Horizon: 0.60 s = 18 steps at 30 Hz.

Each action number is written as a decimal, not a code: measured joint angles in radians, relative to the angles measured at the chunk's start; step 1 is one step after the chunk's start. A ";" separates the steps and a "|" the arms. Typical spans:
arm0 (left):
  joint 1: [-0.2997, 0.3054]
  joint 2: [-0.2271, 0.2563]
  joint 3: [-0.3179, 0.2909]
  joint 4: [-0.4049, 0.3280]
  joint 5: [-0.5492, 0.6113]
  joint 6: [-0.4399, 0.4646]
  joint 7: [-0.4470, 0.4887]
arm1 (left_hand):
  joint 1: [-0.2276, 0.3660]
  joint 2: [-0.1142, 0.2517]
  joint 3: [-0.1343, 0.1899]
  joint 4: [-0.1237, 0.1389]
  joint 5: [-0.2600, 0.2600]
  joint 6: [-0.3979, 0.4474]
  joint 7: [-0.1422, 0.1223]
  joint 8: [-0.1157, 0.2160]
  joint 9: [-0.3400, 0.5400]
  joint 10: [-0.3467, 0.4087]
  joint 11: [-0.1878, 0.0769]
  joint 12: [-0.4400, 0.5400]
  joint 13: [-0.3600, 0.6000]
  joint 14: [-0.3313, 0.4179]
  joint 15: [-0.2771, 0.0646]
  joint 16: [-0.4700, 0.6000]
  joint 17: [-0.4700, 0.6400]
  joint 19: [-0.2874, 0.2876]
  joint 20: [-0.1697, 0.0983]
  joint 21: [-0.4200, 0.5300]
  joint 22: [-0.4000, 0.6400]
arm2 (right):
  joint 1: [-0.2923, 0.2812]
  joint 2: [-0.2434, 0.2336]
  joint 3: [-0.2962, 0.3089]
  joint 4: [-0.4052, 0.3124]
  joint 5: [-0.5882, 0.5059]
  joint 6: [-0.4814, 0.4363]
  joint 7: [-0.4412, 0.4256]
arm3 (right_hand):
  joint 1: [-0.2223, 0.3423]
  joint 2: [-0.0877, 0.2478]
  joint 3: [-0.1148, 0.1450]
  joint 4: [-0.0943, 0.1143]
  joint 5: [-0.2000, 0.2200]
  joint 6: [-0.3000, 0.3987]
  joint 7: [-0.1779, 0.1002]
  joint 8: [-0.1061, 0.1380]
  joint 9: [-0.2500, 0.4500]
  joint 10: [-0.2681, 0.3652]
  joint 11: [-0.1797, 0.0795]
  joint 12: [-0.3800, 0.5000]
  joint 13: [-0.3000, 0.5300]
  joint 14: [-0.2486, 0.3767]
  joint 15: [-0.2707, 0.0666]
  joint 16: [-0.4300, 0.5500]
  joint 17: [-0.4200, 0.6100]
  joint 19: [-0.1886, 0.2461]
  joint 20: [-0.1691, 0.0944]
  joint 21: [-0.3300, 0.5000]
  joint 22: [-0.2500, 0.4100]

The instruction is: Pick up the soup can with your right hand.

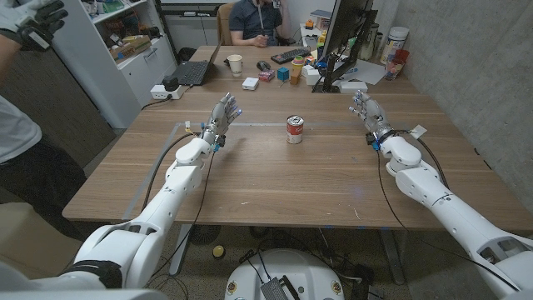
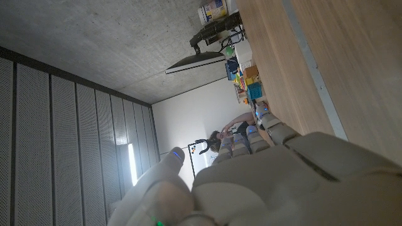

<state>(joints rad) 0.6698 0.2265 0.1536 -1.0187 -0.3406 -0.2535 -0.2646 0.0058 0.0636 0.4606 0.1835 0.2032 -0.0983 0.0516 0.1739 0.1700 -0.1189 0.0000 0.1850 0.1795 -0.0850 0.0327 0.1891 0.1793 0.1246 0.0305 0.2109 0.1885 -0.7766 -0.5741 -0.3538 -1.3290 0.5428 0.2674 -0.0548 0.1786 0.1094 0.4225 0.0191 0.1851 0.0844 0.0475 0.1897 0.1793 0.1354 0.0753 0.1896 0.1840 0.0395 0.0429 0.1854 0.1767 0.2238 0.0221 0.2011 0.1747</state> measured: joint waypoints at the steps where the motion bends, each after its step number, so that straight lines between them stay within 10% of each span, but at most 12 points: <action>1: 0.000 0.000 0.000 0.000 0.005 0.001 -0.003 | 0.000 0.000 0.000 0.000 0.000 0.000 0.000 0.000 0.000 0.000 0.000 0.000 0.000 0.000 0.000 0.000 0.000 0.000 0.000 0.000 0.000 | 0.005 -0.002 -0.001 -0.001 0.000 0.000 0.000 | 0.000 0.000 0.000 0.000 0.000 0.002 -0.002 0.000 0.000 0.000 0.000 0.000 0.000 0.000 0.000 0.000 0.000 -0.003 0.003 0.000 0.000; 18: 0.006 -0.044 -0.069 0.006 0.059 0.006 -0.028 | 0.000 0.000 0.000 0.000 0.000 0.000 0.000 0.004 0.000 -0.005 0.005 0.000 0.000 0.000 0.000 0.000 0.000 0.000 0.000 0.000 0.000 | 0.122 -0.027 -0.034 0.009 -0.183 0.081 0.012 | 0.015 -0.004 -0.004 -0.012 0.000 0.010 -0.010 0.000 0.000 -0.004 -0.004 0.000 0.000 0.004 0.011 0.000 0.000 -0.002 0.026 0.000 0.000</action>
<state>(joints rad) 0.6761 0.1823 0.0842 -1.0127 -0.2813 -0.2478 -0.2922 0.0058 0.0636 0.4606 0.1835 0.2031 -0.0982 0.0516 0.1778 0.1699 -0.1242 0.0053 0.1849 0.1794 -0.0850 0.0327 0.1891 0.1791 0.1246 0.0305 0.2109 0.1884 -0.6544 -0.6006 -0.3883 -1.3202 0.3600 0.3488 -0.0431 0.1933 0.1052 0.4182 0.0068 0.1850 0.0947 0.0374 0.1897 0.1792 0.1316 0.0716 0.1896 0.1839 0.0435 0.0542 0.1854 0.1768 0.2222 0.0485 0.2010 0.1746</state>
